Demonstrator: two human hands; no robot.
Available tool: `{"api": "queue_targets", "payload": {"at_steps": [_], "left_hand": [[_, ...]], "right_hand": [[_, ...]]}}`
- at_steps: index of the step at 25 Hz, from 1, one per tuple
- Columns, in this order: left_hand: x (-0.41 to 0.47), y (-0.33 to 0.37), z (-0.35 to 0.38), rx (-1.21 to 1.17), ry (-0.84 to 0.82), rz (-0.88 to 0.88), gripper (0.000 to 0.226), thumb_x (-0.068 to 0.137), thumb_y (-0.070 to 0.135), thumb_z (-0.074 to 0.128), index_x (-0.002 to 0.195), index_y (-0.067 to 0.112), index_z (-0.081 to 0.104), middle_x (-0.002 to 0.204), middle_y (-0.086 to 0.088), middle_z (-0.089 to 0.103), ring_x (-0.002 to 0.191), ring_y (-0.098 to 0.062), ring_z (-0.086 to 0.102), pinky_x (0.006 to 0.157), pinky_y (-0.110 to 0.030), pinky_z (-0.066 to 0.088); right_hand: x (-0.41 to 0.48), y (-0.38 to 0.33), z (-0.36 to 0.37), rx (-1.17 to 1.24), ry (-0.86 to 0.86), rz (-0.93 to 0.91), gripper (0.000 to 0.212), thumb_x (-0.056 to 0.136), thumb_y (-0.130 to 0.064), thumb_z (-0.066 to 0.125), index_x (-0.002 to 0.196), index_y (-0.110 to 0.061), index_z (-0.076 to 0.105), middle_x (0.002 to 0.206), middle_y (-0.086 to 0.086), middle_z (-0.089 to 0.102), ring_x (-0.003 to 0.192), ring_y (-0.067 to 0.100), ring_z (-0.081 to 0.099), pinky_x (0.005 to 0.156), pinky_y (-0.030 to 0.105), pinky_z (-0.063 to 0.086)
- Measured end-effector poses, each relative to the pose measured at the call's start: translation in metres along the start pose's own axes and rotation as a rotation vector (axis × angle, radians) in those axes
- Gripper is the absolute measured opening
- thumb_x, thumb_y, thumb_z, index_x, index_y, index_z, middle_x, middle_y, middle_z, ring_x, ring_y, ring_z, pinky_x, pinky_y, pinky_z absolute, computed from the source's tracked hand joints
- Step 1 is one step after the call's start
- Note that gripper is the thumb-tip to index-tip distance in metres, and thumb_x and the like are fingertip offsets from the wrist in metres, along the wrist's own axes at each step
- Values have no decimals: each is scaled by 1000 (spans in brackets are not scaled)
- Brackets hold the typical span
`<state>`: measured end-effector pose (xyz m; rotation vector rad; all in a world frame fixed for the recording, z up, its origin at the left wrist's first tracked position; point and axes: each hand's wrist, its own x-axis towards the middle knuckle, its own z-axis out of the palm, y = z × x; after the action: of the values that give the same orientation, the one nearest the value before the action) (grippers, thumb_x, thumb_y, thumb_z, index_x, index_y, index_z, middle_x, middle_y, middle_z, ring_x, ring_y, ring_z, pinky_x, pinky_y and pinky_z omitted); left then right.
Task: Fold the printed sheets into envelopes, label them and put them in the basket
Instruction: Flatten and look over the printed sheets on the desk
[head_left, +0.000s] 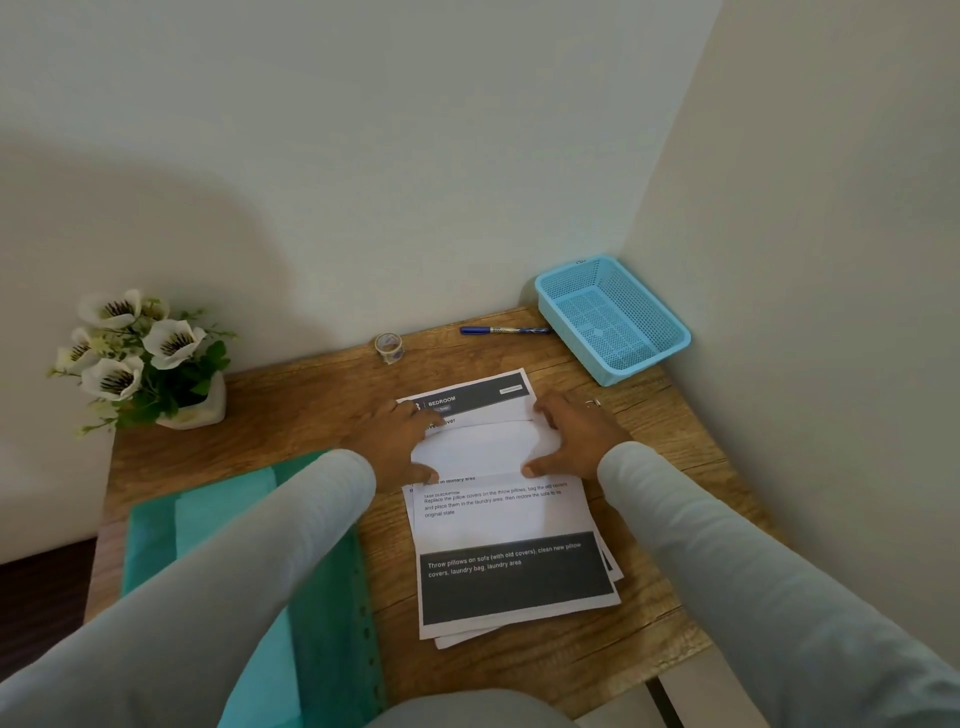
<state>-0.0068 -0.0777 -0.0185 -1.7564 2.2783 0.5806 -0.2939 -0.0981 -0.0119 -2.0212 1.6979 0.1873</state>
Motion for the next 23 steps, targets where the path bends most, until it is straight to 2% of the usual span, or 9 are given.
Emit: {"api": "queue_targets", "payload": {"at_steps": [4, 7, 9, 11, 14, 17, 19, 20, 23], "left_hand": [[2, 6, -6, -38, -7, -13, 70, 80, 56, 78, 139, 42, 43, 151, 7, 44, 142, -24, 32, 117, -48, 31], [0, 8, -4, -80, 15, -27, 67, 78, 52, 81, 135, 42, 46, 153, 7, 41, 140, -23, 34, 117, -47, 34], [-4, 7, 0, -220, 68, -36, 60, 79, 42, 84, 127, 42, 49, 147, 7, 49, 130, -21, 46, 106, -40, 47], [-7, 7, 0, -375, 156, -26, 47, 83, 30, 82, 119, 41, 54, 136, 7, 58, 112, -17, 57, 88, -28, 54], [-11, 8, -11, -449, 305, 36, 29, 89, 20, 76, 102, 40, 61, 115, 11, 66, 99, -12, 60, 76, -21, 50], [-19, 9, -20, -436, 433, 121, 23, 90, 17, 73, 95, 38, 64, 103, 15, 65, 94, -6, 59, 72, -20, 46], [-26, 10, -16, -410, 437, 165, 19, 89, 26, 76, 96, 39, 64, 106, 17, 63, 97, -7, 56, 80, -23, 47], [-29, 9, -11, -390, 409, 172, 15, 89, 37, 76, 98, 40, 64, 108, 18, 62, 99, -7, 55, 83, -26, 47], [-36, 11, 11, -324, 326, 186, 34, 90, 67, 58, 108, 39, 65, 115, 18, 62, 105, -6, 52, 91, -31, 46]], "right_hand": [[0, -4, -4, -37, -17, -21, 79, 64, -63, 87, 126, -35, 48, 136, -7, 54, 117, 19, 52, 96, 40, 46], [-4, -7, -6, -26, -18, -27, 77, 67, -56, 88, 131, -34, 49, 140, -8, 51, 124, 22, 51, 103, 44, 45], [-9, -6, -7, 50, 10, -43, 61, 74, -45, 87, 123, -35, 52, 134, -7, 56, 121, 22, 54, 102, 44, 48], [-13, -3, -10, 144, 65, -80, 38, 81, -34, 84, 107, -34, 56, 123, -7, 63, 111, 21, 59, 96, 43, 53], [-22, -5, -18, 214, 174, -154, 24, 86, -22, 79, 90, -34, 58, 101, -10, 66, 94, 17, 62, 81, 35, 55], [-32, -12, -26, 216, 279, -244, 23, 85, -15, 77, 84, -31, 60, 92, -12, 65, 88, 12, 62, 81, 38, 56], [-40, -15, -25, 203, 273, -276, 19, 86, -25, 78, 86, -31, 61, 92, -14, 64, 87, 8, 60, 82, 38, 56], [-44, -16, -22, 194, 247, -286, 18, 86, -37, 78, 88, -31, 61, 93, -15, 63, 88, 7, 59, 82, 36, 55], [-55, -18, -3, 154, 167, -251, 47, 85, -75, 59, 107, -34, 62, 108, -16, 62, 98, 8, 57, 88, 32, 50]]}}
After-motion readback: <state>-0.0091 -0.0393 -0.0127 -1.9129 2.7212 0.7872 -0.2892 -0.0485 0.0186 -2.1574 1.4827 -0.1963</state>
